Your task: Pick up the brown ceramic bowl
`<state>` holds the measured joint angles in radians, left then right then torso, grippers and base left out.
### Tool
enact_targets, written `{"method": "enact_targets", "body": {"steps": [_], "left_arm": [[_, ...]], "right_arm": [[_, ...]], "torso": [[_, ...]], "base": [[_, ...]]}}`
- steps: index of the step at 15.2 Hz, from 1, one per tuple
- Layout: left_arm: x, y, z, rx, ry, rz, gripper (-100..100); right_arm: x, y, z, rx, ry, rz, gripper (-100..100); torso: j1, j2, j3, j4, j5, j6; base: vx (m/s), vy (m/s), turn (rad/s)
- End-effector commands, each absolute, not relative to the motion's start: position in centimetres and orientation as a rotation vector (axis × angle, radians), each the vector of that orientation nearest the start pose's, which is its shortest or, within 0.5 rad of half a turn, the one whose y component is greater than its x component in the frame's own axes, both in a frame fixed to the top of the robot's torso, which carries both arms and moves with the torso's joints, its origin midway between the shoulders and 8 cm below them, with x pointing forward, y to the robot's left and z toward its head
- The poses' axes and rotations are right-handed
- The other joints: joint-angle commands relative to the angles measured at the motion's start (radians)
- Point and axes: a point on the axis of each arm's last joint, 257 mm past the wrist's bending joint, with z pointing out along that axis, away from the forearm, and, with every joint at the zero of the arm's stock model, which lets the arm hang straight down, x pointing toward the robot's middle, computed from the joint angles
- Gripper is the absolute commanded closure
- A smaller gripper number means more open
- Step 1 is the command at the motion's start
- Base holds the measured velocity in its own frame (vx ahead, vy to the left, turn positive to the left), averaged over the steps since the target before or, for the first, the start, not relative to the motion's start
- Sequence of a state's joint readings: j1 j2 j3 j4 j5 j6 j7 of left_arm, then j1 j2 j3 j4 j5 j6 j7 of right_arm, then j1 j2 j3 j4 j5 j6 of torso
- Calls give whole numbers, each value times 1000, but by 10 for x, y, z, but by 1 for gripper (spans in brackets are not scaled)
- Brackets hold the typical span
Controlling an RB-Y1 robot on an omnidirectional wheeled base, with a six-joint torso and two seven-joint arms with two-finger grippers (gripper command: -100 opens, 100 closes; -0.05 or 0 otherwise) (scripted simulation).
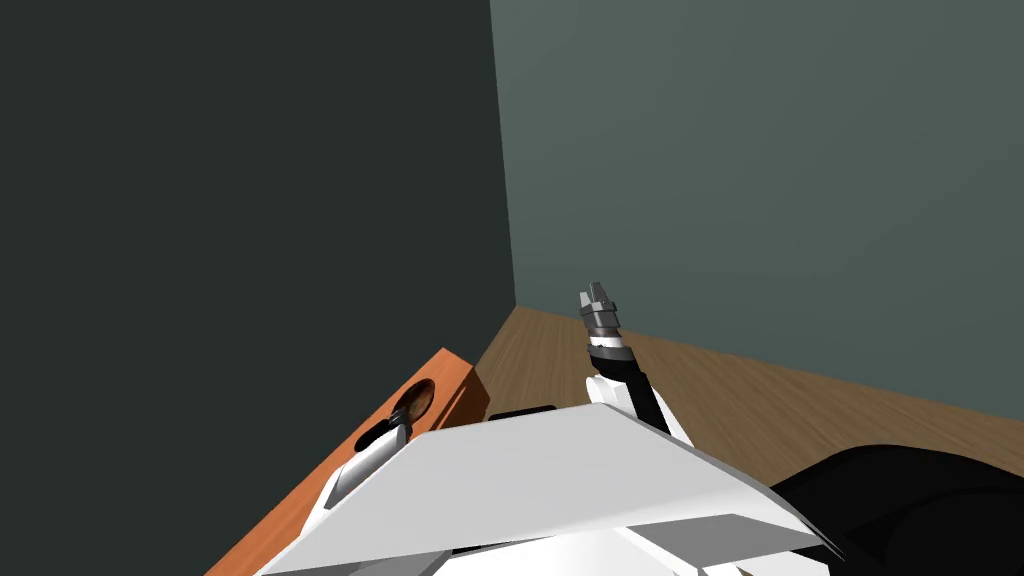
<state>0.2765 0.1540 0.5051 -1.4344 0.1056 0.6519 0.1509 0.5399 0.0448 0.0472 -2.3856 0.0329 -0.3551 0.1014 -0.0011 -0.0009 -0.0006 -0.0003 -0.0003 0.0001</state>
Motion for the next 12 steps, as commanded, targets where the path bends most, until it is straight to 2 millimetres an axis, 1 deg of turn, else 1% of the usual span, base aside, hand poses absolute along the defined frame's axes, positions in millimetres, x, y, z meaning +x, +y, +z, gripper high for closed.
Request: {"method": "enact_targets", "body": {"steps": [1, 4, 5, 6, 11, 12], "left_arm": [[233, 535, -503, -2326, 1065, -233, -100], [219, 530, -516, -2386, 1055, -200, -100], [225, 532, -512, -2362, 1058, -213, -100], [224, 529, -519, -2367, 1063, -212, -100], [225, 523, -533, -2361, 1076, -218, -100], [224, 525, -530, -2365, 1073, -215, -100]], "right_arm": [[346, -271, 31, 696, 672, 1200, 0], [346, -271, 31, 696, 672, 1200, 0], [346, -271, 31, 696, 672, 1200, 0], [346, -271, 31, 696, 672, 1200, 0], [346, -271, 31, 696, 672, 1200, 0], [346, -271, 31, 696, 672, 1200, 0]], "torso": [[0, 0, 0, 0, 0, 0], [0, 0, 0, 0, 0, 0], [0, 0, 0, 0, 0, 0], [0, 0, 0, 0, 0, -1], [3, -2, -1, 0, 1, -1], [3, -2, -1, 0, 1, -1]], "base": [[15, 0, -188], [17, 0, -168], [9, 2, -33], [21, 18, 34], [38, 38, 36], [23, 22, 13]]}}
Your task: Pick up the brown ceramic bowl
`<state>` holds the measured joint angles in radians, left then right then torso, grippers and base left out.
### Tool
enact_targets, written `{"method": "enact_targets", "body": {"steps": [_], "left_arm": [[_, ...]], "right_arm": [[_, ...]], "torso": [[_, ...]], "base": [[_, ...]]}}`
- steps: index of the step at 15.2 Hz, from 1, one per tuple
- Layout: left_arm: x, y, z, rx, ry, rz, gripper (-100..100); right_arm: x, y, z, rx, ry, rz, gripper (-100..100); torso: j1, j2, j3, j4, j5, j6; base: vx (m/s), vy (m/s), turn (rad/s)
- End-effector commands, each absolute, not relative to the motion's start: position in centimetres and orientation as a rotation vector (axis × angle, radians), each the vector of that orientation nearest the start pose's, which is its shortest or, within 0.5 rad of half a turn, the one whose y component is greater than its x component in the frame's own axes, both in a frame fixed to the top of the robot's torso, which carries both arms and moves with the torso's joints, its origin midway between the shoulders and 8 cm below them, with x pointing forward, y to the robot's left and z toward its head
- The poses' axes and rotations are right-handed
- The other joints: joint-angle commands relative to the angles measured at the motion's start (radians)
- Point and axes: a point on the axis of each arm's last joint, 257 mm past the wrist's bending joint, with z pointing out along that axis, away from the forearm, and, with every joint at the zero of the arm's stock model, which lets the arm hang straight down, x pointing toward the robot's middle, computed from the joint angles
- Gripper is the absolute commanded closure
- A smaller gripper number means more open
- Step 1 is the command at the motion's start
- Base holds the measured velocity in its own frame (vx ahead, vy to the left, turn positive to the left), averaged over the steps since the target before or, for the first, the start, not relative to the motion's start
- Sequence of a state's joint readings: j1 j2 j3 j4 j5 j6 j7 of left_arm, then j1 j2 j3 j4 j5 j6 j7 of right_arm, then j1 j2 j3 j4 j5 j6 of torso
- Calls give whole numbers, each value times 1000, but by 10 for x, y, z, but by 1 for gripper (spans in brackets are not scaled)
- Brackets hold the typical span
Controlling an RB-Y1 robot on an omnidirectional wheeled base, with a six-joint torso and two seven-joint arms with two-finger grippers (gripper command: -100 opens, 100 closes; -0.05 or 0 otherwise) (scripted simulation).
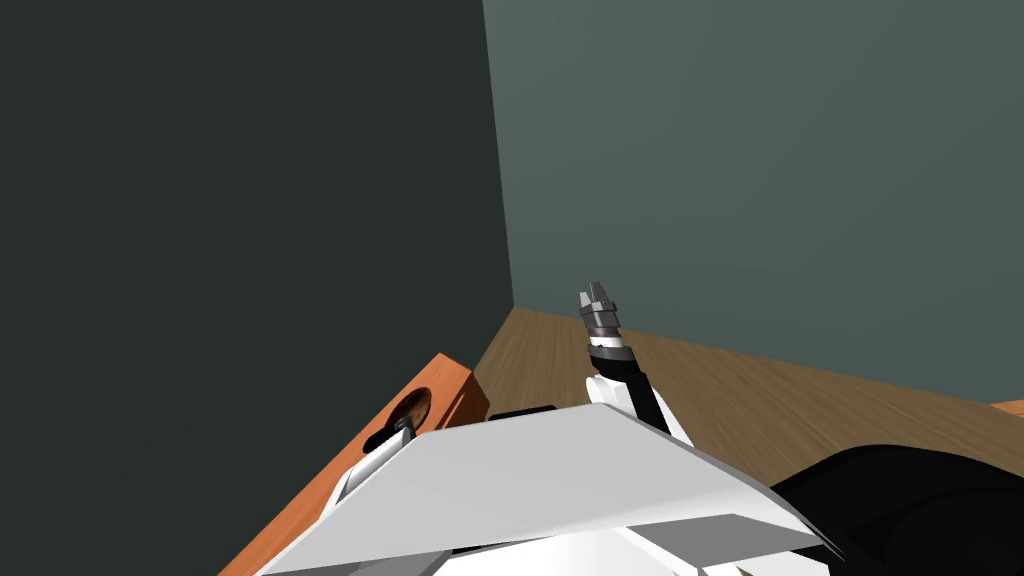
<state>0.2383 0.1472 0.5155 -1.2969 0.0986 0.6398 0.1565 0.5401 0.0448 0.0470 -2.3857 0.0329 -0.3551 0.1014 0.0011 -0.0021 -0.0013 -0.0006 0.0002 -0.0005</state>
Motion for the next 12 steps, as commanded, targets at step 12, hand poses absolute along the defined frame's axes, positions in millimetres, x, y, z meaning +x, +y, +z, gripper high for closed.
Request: {"method": "enact_targets", "body": {"steps": [12], "left_arm": [[223, 530, -516, -2368, 1060, -211, 100]], "right_arm": [[346, -271, 31, 696, 672, 1200, 0]], "torso": [[-8, 7, 5, 3, -4, -1]], "base": [[-18, -19, -18]]}}
